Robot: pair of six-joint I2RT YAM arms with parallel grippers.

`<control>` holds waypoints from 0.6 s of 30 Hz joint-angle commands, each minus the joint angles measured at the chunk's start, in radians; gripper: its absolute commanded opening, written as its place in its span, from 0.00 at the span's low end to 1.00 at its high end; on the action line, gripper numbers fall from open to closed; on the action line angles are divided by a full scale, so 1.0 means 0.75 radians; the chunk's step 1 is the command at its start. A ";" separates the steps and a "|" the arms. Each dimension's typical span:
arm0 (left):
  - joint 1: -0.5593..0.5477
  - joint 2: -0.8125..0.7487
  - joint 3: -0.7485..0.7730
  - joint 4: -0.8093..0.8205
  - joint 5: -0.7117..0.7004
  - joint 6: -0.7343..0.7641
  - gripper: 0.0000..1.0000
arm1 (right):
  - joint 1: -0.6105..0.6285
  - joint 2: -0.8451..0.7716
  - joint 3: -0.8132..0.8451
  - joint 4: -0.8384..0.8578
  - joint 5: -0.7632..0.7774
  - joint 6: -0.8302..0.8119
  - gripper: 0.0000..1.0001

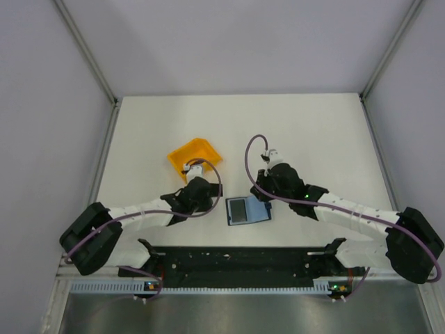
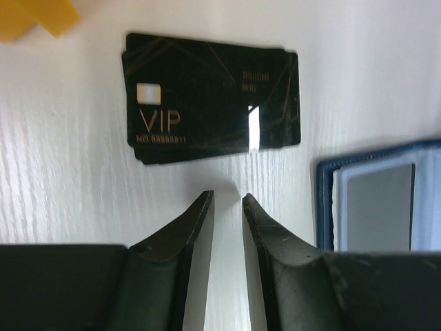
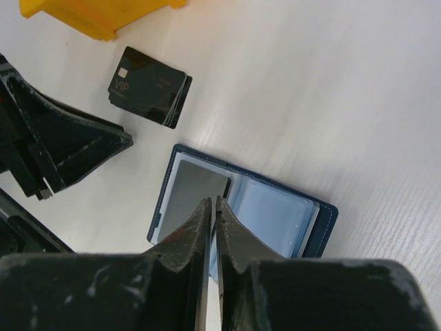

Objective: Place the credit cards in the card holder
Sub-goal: Move the credit card to the center of the board.

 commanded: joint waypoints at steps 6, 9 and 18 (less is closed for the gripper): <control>-0.110 -0.198 0.142 -0.489 -0.139 0.005 0.33 | 0.010 -0.021 -0.002 0.072 -0.013 0.032 0.20; -0.099 -0.243 0.228 -0.547 -0.225 0.054 0.40 | 0.008 0.012 0.022 0.096 -0.062 0.053 0.29; 0.117 -0.364 0.211 -0.502 -0.154 0.081 0.47 | 0.014 0.366 0.288 0.068 -0.191 0.084 0.57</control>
